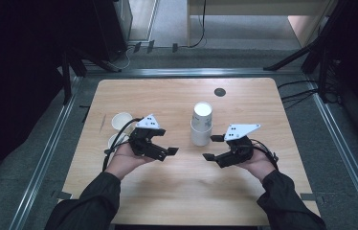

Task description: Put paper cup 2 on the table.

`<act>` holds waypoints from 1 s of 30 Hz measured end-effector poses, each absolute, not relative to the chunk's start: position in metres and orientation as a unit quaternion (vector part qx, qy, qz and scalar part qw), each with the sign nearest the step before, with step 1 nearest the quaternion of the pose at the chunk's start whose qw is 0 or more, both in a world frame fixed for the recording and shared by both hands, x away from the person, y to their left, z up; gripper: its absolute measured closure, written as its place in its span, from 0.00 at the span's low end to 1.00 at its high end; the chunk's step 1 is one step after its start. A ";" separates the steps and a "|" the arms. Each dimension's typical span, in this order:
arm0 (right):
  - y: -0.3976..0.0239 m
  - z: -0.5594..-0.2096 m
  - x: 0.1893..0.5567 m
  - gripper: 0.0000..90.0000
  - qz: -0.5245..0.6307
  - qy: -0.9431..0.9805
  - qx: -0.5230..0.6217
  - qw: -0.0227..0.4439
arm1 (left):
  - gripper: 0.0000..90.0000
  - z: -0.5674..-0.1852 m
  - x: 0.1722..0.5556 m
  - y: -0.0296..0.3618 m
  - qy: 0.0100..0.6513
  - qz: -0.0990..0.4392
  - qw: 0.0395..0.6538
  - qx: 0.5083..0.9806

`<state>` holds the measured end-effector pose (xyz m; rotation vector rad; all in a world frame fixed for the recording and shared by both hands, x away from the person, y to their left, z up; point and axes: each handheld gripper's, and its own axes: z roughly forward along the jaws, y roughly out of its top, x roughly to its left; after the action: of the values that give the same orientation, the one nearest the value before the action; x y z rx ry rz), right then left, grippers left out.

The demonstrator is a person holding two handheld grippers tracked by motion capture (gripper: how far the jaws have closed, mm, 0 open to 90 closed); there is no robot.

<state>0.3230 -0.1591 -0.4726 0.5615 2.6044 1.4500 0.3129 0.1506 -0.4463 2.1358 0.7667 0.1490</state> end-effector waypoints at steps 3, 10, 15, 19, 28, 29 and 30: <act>-0.159 -0.474 0.323 0.30 0.476 0.859 0.183 0.055 | 0.14 -0.448 0.311 0.149 0.307 0.062 0.424 0.850; -0.156 -0.481 0.326 0.30 0.464 0.865 0.185 0.051 | 0.14 -0.457 0.309 0.144 0.302 0.052 0.424 0.852; -0.153 -0.483 0.328 0.30 0.464 0.864 0.188 0.048 | 0.14 -0.465 0.308 0.138 0.303 0.053 0.423 0.852; -0.153 -0.484 0.328 0.30 0.462 0.866 0.186 0.048 | 0.14 -0.468 0.308 0.137 0.304 0.052 0.425 0.851; -0.154 -0.484 0.329 0.30 0.463 0.865 0.187 0.050 | 0.15 -0.468 0.311 0.141 0.302 0.056 0.429 0.849; -0.155 -0.484 0.329 0.30 0.462 0.865 0.190 0.049 | 0.15 -0.469 0.311 0.142 0.301 0.055 0.428 0.850; -0.155 -0.485 0.330 0.30 0.463 0.865 0.190 0.049 | 0.15 -0.469 0.311 0.142 0.300 0.053 0.428 0.851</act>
<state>0.3302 -0.1552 -0.4849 0.5782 2.6354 1.4104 0.3113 0.1420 -0.4686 2.1247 0.7487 0.1329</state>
